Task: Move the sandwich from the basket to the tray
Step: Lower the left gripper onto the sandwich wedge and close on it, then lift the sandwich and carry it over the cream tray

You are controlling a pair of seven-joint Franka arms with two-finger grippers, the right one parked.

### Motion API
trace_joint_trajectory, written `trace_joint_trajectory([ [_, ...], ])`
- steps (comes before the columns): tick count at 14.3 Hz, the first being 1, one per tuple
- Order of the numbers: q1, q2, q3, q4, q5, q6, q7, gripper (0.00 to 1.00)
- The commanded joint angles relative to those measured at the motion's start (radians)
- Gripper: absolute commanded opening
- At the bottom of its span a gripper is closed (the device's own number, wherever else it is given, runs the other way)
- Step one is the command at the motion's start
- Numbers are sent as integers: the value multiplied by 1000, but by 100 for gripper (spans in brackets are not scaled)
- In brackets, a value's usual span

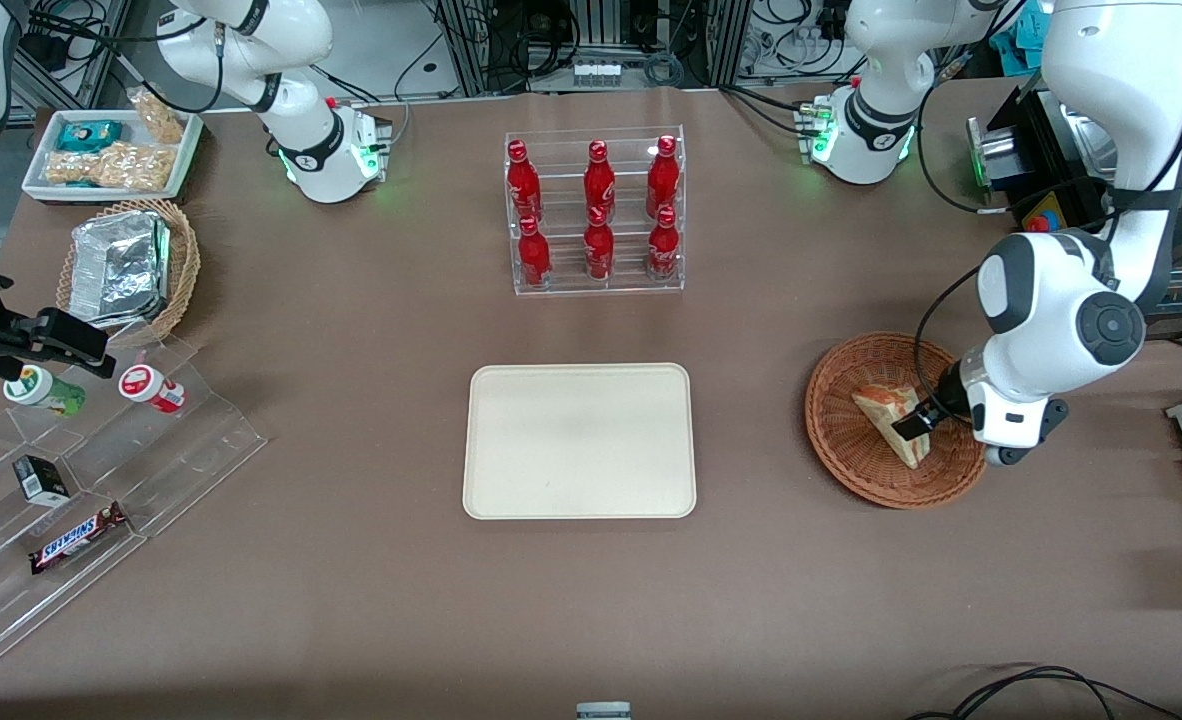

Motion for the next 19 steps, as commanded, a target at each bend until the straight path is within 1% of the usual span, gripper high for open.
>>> trace_joint_trajectory([
  [1, -5, 12, 4, -13, -9, 14, -29, 100],
  [3, -6, 35, 5, -19, -7, 15, -29, 100],
  [8, -2, 46, 5, -54, -7, 27, -30, 100],
  [9, 1, 51, 5, -53, -9, 23, -38, 70],
  [10, 3, 46, 5, -53, -9, 18, -77, 27],
  [11, 1, 45, 5, -45, -9, 20, -151, 9],
  [12, 0, 43, 5, -36, -7, 18, -183, 7],
  [14, -9, 12, 4, -31, -1, 17, -190, 3],
  [15, -18, -7, -4, -15, 0, 1, -191, 2],
  [16, -46, -26, -18, 27, 2, -66, -190, 3],
  [17, -78, -34, -25, 71, 12, -142, -149, 3],
  [18, -129, -19, -42, 152, 11, -192, -88, 4],
  [19, -168, 4, -48, 210, 8, -241, -69, 4],
])
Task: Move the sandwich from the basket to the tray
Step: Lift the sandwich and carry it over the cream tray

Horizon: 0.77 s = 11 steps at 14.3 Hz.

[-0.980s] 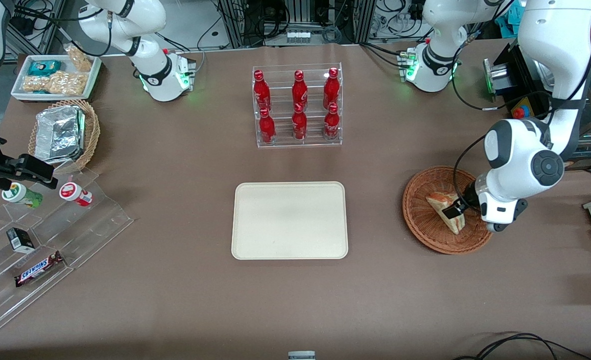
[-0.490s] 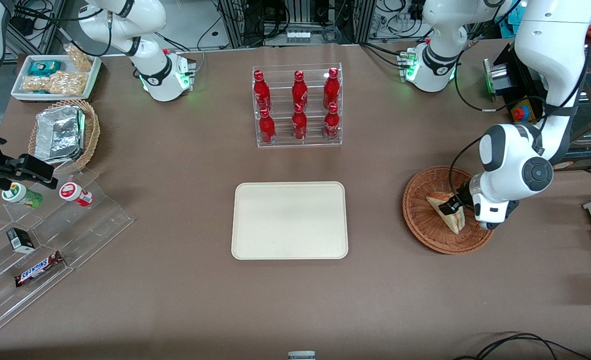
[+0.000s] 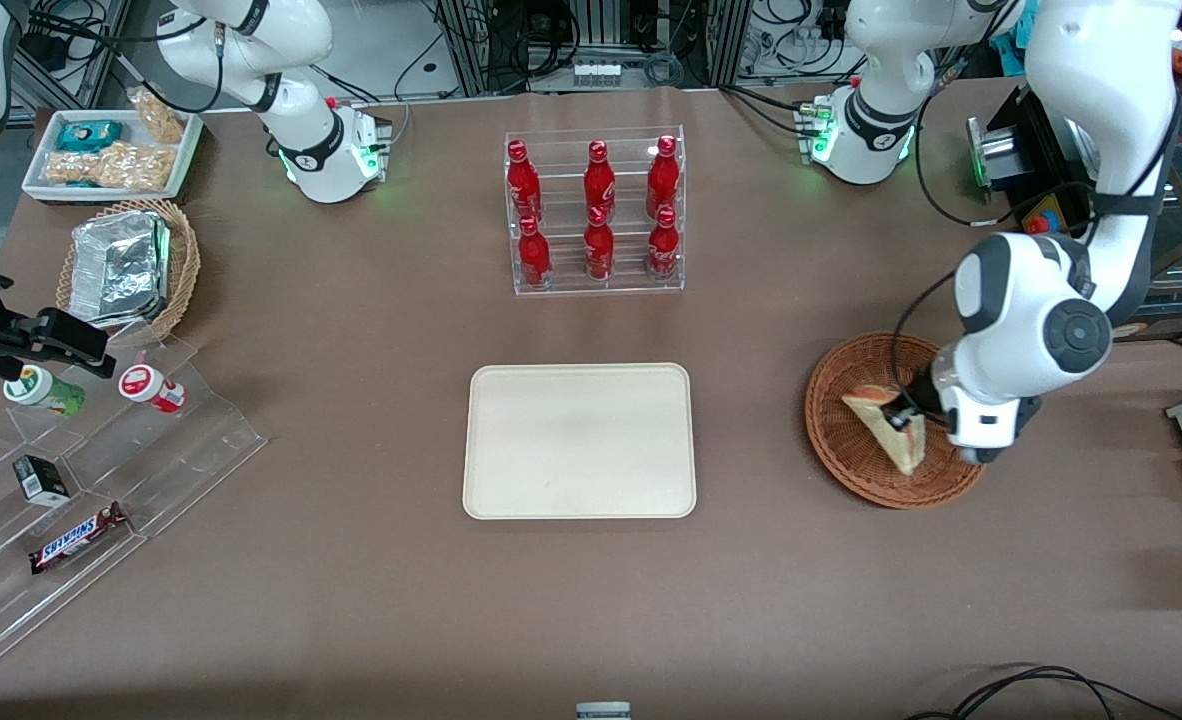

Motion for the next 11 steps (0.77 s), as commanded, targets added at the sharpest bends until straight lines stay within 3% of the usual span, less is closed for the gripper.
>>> trace_joint_trajectory([
  [1, -146, 41, -19, 181, 8, -135, 43, 4],
  [5, -383, 182, -19, 339, 46, -136, 49, 5],
  [9, -558, 394, -13, 513, 86, -65, 25, 12],
  [11, -595, 475, -12, 592, 128, -47, -20, 15],
])
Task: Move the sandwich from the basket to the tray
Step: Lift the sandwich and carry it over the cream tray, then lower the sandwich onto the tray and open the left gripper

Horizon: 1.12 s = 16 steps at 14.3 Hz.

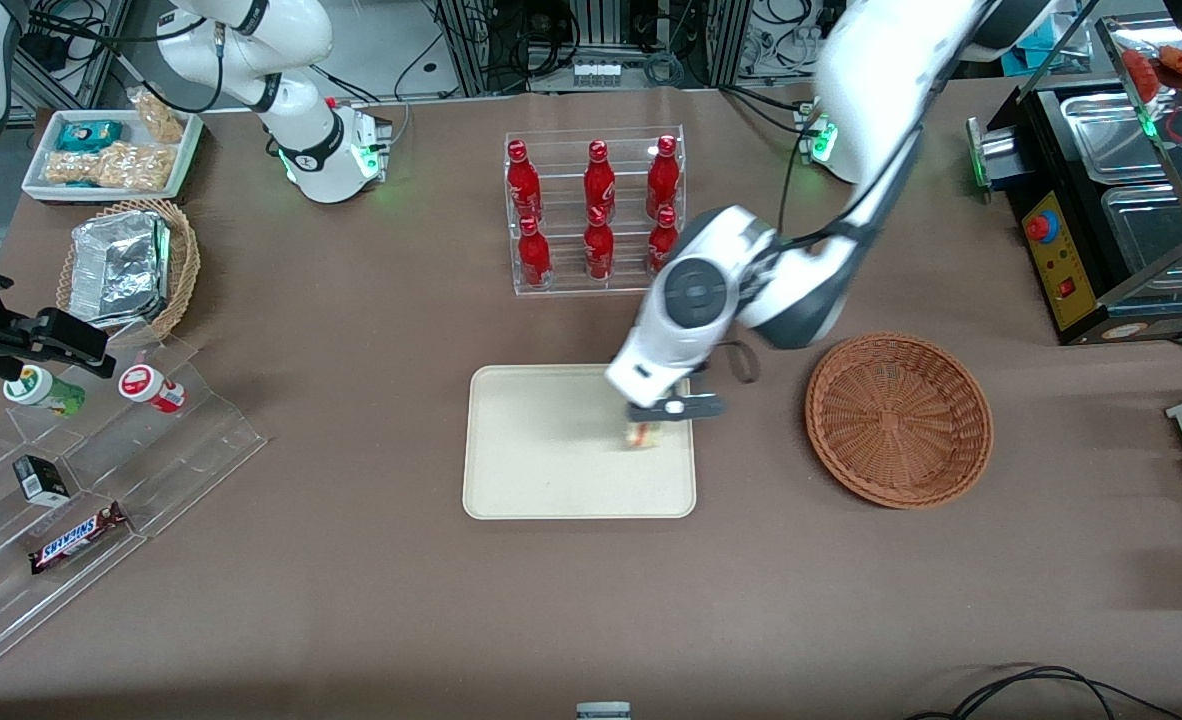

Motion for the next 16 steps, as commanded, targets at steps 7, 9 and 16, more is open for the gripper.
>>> trace_joint_trajectory([
  [7, -91, 279, 15, 348, 122, -9, -123, 27],
  [9, -103, 290, 17, 360, 124, 4, -129, 51],
  [16, -114, 131, 104, 370, 127, -176, -243, 100],
])
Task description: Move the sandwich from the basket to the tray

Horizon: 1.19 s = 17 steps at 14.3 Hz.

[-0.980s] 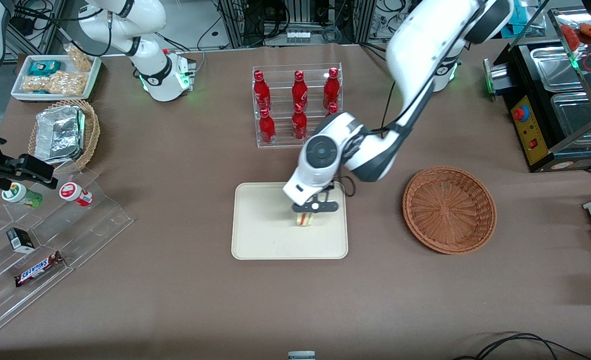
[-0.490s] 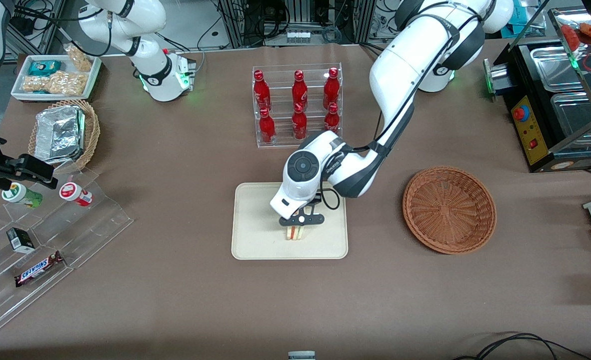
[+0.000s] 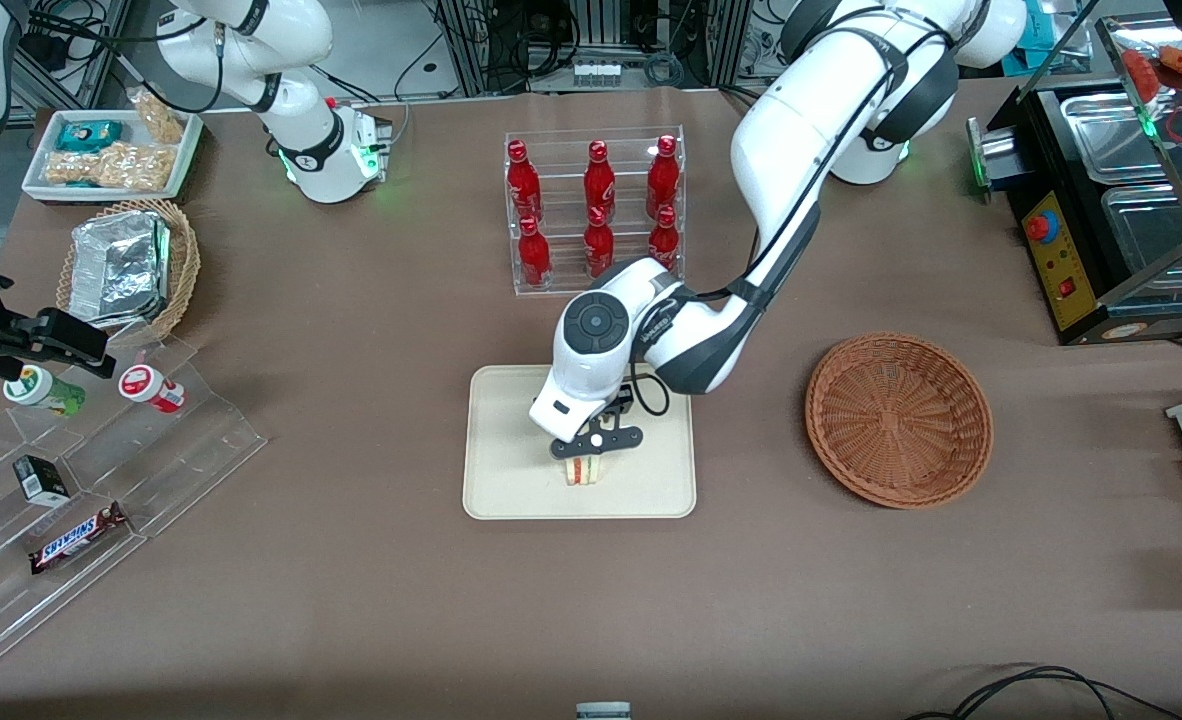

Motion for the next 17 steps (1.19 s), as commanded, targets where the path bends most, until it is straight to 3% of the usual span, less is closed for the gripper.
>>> trace_joint_trajectory([
  [1, 0, -174, 63, -9, 8, -221, 1, 100],
  [4, 87, -347, 63, -35, -79, -409, 151, 100],
  [7, 248, -506, 63, -69, -128, -682, 356, 100],
  [9, 357, -615, 64, -141, -130, -775, 493, 100],
  [14, 550, -807, 68, -317, -92, -818, 670, 100],
  [17, 644, -961, 61, -527, -95, -748, 749, 100],
])
